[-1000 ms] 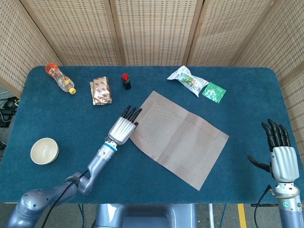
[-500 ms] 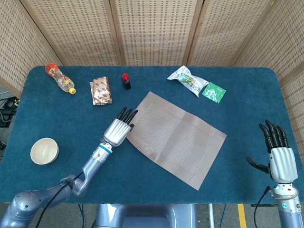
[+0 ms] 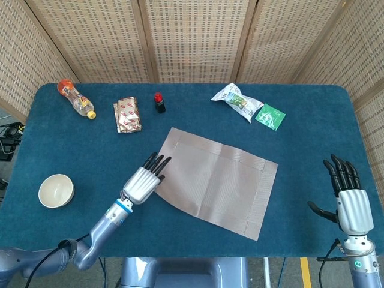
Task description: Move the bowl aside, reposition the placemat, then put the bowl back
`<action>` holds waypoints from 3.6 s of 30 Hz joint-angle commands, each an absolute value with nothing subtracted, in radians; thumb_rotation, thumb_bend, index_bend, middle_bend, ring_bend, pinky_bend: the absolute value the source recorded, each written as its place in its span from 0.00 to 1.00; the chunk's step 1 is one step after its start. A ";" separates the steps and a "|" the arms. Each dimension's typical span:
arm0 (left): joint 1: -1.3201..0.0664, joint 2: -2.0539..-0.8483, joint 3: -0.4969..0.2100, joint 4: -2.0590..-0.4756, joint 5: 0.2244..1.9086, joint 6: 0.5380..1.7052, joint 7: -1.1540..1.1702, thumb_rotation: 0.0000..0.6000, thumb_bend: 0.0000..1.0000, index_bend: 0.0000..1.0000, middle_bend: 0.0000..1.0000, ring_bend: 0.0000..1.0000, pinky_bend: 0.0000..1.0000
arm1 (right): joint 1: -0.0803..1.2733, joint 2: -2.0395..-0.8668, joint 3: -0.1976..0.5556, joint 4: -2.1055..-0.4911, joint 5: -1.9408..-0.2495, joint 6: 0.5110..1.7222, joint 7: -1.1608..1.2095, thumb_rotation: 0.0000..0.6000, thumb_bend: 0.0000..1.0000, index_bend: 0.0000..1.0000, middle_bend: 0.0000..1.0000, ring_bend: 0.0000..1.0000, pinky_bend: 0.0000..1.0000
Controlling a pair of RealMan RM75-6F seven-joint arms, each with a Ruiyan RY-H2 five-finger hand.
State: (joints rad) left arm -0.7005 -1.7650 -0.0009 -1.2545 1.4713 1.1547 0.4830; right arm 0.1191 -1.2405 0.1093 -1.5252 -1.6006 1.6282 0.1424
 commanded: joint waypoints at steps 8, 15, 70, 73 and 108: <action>-0.621 -1.624 0.153 -1.579 1.559 1.149 0.675 1.00 0.55 0.64 0.00 0.00 0.00 | 0.108 -1.231 0.101 -1.544 -1.620 1.648 0.135 1.00 0.16 0.02 0.00 0.00 0.00; -0.600 -1.593 0.184 -1.640 1.571 1.127 0.680 1.00 0.55 0.64 0.00 0.00 0.00 | 0.103 -1.227 0.102 -1.547 -1.624 1.658 0.139 1.00 0.16 0.02 0.00 0.00 0.00; -0.272 -1.228 0.222 -1.453 1.668 1.528 0.168 1.00 0.18 0.11 0.00 0.00 0.00 | 0.092 -1.257 0.035 -1.582 -1.728 1.649 -0.001 1.00 0.16 0.02 0.00 0.00 0.00; -0.246 -1.243 0.207 -1.384 1.631 1.528 0.120 1.00 0.19 0.25 0.00 0.00 0.00 | 0.090 -1.258 0.030 -1.585 -1.735 1.648 -0.010 1.00 0.16 0.02 0.00 0.00 0.00; -0.210 -1.532 0.067 -0.795 1.494 1.306 -0.151 1.00 0.23 0.54 0.00 0.00 0.00 | 0.084 -1.258 0.018 -1.595 -1.756 1.651 -0.016 1.00 0.16 0.02 0.00 0.00 0.00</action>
State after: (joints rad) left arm -0.2067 -1.5273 0.0703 -0.7980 1.4951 1.3106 -0.1482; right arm 0.0839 -1.2582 0.0176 -1.5950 -1.7560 1.6507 -0.0162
